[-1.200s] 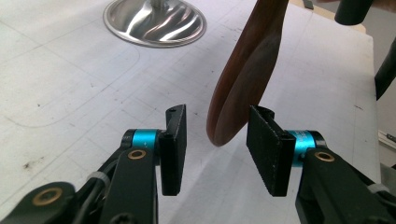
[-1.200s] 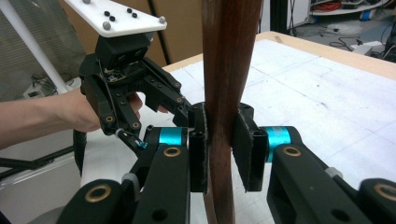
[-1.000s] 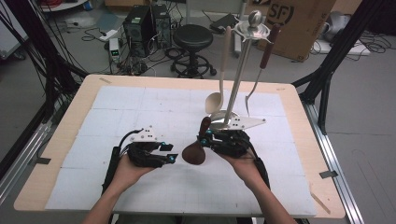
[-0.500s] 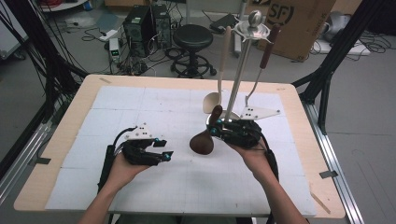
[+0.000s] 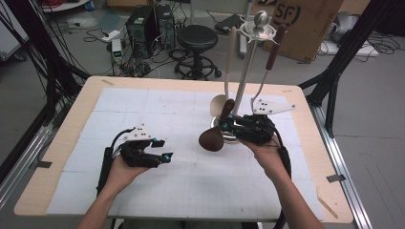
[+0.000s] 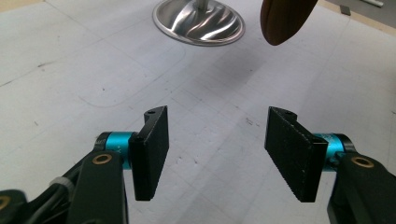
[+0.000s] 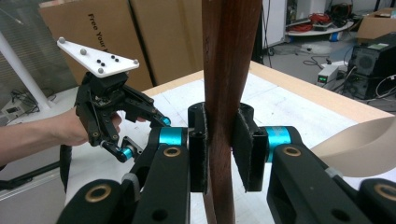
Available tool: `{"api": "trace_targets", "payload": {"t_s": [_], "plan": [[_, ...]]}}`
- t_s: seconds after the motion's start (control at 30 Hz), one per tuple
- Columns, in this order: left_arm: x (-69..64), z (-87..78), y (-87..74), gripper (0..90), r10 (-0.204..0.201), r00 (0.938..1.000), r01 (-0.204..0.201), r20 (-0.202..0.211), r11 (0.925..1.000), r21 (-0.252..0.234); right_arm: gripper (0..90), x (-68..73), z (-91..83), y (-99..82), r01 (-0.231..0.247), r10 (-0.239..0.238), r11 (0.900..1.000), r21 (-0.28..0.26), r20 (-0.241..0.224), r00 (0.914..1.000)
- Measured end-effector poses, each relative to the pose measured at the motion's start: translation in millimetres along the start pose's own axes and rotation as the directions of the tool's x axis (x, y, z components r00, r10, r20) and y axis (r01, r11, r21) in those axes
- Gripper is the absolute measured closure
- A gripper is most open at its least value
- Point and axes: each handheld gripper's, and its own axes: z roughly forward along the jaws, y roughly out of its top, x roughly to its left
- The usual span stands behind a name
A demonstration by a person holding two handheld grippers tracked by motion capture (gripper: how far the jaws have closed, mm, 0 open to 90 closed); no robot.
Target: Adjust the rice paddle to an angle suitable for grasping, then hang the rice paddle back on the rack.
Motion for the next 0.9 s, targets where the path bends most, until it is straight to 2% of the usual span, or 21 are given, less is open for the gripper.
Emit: {"api": "trace_targets", "payload": {"t_s": [0.5, 0.9], "plan": [[2.9, -2.4, -1.9, 32.7, -0.010, 0.9999, 0.010, -0.013, 0.9999, 0.012, 77.1, -3.7, -4.8, 13.3, 0.007, -0.007, 0.9998, -0.016, -0.001, 1.0000], [5.1, -5.4, -2.4, 30.6, -0.020, 0.9993, 0.020, -0.032, 0.9998, -0.005, 77.1, -4.5, -12.7, 31.5, 0.025, -0.025, 0.9989, -0.040, 0.004, 0.9997]]}}
